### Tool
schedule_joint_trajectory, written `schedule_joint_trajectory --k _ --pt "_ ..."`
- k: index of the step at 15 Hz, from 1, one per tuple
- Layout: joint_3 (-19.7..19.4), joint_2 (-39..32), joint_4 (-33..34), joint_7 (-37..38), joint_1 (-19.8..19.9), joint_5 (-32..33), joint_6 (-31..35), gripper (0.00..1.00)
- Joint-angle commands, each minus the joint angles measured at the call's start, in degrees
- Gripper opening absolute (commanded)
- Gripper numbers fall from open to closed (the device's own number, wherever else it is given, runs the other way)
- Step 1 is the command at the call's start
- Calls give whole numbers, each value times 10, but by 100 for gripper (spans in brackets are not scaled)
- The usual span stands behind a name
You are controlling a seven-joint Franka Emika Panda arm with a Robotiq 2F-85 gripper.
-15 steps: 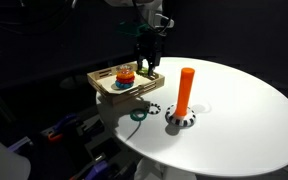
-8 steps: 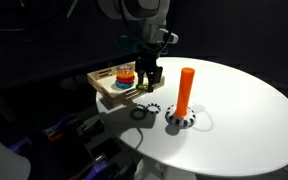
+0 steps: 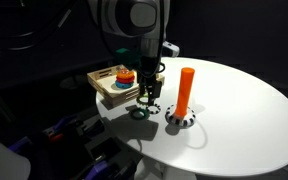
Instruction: Remove the light green ring from the box
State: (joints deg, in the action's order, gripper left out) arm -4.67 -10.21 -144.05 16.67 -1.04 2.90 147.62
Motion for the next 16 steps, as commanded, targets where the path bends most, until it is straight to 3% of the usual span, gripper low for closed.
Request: schedule_joint_trajectory --k 1,7,9,10,12,16 --pt "-9 -3 -16 25 1 14 27 49" --pt "-15 -20 -20 30 -2 12 33 49" --pt "-13 -20 -19 24 -3 9 27 65" --pt "-12 -19 -18 21 -3 7 24 88" --pt "-9 -15 -18 14 -2 1 18 100" --pt "8 13 -18 -19 2 -21 -6 100"
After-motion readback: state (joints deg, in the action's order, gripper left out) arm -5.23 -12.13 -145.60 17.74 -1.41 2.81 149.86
